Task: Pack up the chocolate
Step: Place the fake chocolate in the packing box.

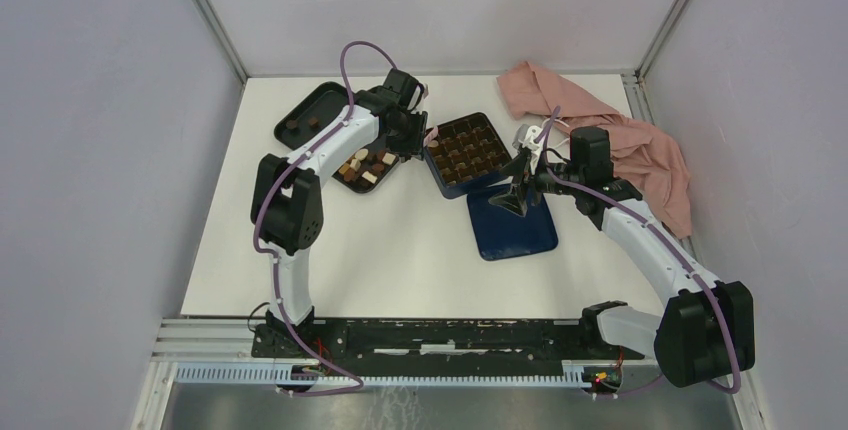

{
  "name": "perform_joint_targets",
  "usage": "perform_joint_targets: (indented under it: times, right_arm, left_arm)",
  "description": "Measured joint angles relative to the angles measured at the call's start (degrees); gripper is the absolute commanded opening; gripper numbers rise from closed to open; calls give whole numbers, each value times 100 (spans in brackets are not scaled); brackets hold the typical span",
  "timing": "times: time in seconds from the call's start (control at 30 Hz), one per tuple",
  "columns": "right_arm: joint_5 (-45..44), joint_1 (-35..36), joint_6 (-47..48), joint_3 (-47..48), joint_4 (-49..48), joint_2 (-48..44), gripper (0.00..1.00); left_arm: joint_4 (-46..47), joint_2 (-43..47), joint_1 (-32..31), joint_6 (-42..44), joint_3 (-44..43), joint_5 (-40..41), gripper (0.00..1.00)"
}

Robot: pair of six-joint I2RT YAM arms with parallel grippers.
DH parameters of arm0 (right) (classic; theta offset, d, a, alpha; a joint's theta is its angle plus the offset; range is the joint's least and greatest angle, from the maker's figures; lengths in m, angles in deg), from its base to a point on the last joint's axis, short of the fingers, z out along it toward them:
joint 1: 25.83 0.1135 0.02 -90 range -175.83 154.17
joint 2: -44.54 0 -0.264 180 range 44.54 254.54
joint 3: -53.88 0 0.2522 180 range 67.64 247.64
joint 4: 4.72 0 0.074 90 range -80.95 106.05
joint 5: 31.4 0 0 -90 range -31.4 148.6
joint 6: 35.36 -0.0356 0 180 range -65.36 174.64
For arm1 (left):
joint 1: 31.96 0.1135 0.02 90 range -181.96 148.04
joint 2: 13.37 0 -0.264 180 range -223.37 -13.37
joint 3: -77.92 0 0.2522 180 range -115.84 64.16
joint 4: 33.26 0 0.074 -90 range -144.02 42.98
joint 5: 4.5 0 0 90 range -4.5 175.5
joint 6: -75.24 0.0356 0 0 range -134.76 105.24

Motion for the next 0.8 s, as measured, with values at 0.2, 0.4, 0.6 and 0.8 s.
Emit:
perform_joint_targets:
  times: [0.2, 0.4, 0.6, 0.8]
  right_arm:
    - [2, 0, 0, 0, 4, 0, 78]
    - [2, 0, 2, 11, 22, 0, 78]
    - [2, 0, 20, 20, 37, 0, 78]
    - [0, 0, 61, 20, 42, 0, 77]
  left_arm:
    - [0, 0, 0, 0, 0, 2, 40]
    - [0, 2, 0, 0, 0, -4, 38]
    - [83, 61, 28, 0, 39, -269, 38]
    - [350, 682, 293, 0, 588, -782, 37]
